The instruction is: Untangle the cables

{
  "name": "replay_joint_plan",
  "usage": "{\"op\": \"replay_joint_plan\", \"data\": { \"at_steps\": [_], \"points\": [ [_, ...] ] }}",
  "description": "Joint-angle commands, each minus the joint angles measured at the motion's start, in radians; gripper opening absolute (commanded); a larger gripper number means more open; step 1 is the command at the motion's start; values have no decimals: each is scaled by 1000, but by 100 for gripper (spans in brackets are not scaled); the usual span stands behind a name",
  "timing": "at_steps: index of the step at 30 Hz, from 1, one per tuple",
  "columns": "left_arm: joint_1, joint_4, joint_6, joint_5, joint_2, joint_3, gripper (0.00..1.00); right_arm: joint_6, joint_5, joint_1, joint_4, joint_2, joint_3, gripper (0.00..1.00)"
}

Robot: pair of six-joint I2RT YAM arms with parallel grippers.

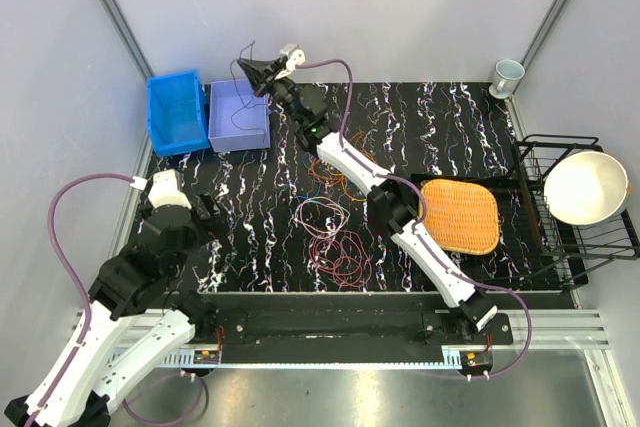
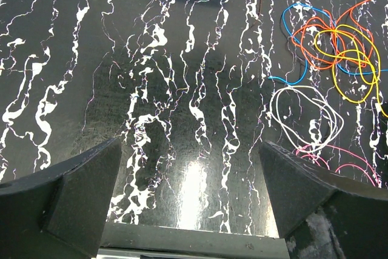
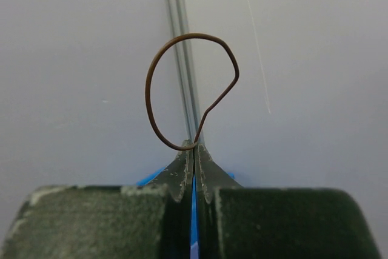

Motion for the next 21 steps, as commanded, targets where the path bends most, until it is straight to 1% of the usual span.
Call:
{"op": "replay_joint_plan", "data": {
  "at_steps": [1,7,8,9,10,11,12,14,17,18,20,21],
  "points": [
    [7,46,-9,-24,11,-4,99,38,63,-31,42,19,19,0],
    [15,46,-9,-24,33,-1,99,46,55,-31,27,44,5,0],
    [15,45,-9,-24,39,-1,99,47,60,-31,24,44,0,2],
    [16,46,-10,-26,40,-1,98,53,60,-31,24,47,-6,7],
    [15,46,-10,-27,45,-1,98,58,58,-31,15,48,-7,21],
    [16,46,-12,-27,45,-1,98,64,54,-31,10,47,-9,33],
    [18,46,-12,-29,46,-1,98,79,52,-30,2,44,-13,41],
    [16,45,-13,-34,48,-3,98,89,43,-31,-27,36,-21,53],
    [18,43,-16,-40,54,-3,98,107,51,-31,-57,-14,-85,59],
    [16,40,-19,-41,56,-1,98,109,55,-31,-76,-59,-134,61],
    [16,39,-21,-46,62,-1,98,118,61,-30,-120,-100,-179,64],
    [18,35,-22,-46,62,-1,98,119,63,-28,-151,-135,-188,75]
  ]
}}
